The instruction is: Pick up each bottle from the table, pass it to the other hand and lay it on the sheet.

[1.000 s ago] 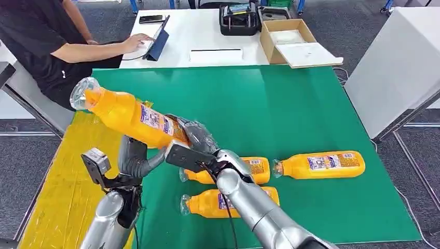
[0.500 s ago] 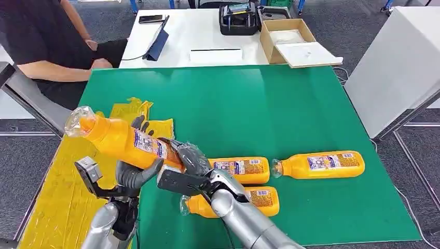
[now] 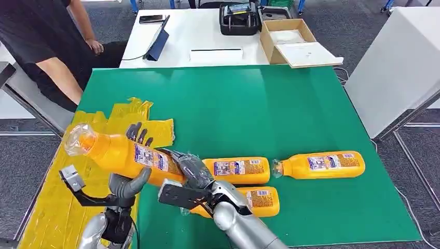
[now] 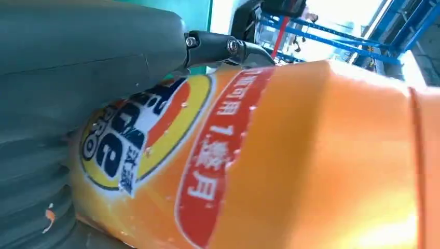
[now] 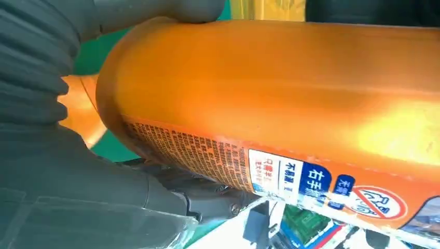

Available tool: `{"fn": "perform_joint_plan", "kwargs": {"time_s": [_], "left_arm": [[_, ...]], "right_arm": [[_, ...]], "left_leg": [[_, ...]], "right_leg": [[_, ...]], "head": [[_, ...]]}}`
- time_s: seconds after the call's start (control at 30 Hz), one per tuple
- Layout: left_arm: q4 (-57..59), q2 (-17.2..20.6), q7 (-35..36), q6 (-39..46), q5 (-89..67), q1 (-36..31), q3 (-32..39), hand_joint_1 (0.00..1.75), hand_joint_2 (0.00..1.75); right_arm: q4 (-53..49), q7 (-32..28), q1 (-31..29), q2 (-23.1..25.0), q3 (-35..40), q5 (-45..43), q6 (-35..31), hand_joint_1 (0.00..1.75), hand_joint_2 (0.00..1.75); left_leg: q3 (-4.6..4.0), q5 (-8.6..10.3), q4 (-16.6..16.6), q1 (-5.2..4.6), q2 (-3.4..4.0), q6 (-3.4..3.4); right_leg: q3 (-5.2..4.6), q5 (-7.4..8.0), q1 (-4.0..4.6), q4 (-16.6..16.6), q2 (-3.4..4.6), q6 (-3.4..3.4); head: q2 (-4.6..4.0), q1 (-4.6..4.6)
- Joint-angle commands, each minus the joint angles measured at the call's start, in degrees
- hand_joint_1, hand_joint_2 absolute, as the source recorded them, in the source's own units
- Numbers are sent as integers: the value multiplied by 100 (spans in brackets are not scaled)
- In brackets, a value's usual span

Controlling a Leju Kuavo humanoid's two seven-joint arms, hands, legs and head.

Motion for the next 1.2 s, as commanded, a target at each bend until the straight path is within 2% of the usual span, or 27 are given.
{"fn": "perform_joint_plan", "kwargs": {"time_s": [0.03,0.43,0.47,0.5,0.63,1.2], "left_arm": [[-7,-54,28,-75,34,-154,-3,0,175],[20,-41,28,-115,26,-186,-1,0,175],[14,-15,-9,-114,-78,-197,-35,2,175],[1,6,-94,-96,-238,-207,-72,171,175],[-67,55,-200,-115,-605,-222,-244,175,175],[-43,81,-243,-150,-614,-191,-182,175,175]], "right_arm": [[17,31,128,-225,355,64,92,175,175],[-74,51,193,-262,326,99,67,175,175],[-91,60,203,-272,314,105,63,169,175],[-111,65,209,-280,297,108,61,171,175],[-140,64,191,-295,255,105,74,173,175],[-59,57,71,-264,224,118,100,171,175]], "left_leg": [[15,-3,0,4,-15,-13],[11,-2,-1,4,-13,-10],[18,-5,0,3,-17,-14],[22,-7,1,4,-19,-17],[13,-3,2,5,-21,-14],[19,-5,2,3,-13,-16]], "right_leg": [[22,-7,5,-3,-29,-3],[18,-6,5,-4,-23,-3],[26,-10,5,-3,-32,-3],[31,-13,6,-2,-36,-4],[22,-9,6,-2,-36,-3],[25,-9,5,0,-29,-4]], "head": [[0,0],[0,2],[0,2],[0,2],[0,2],[0,2]]}}
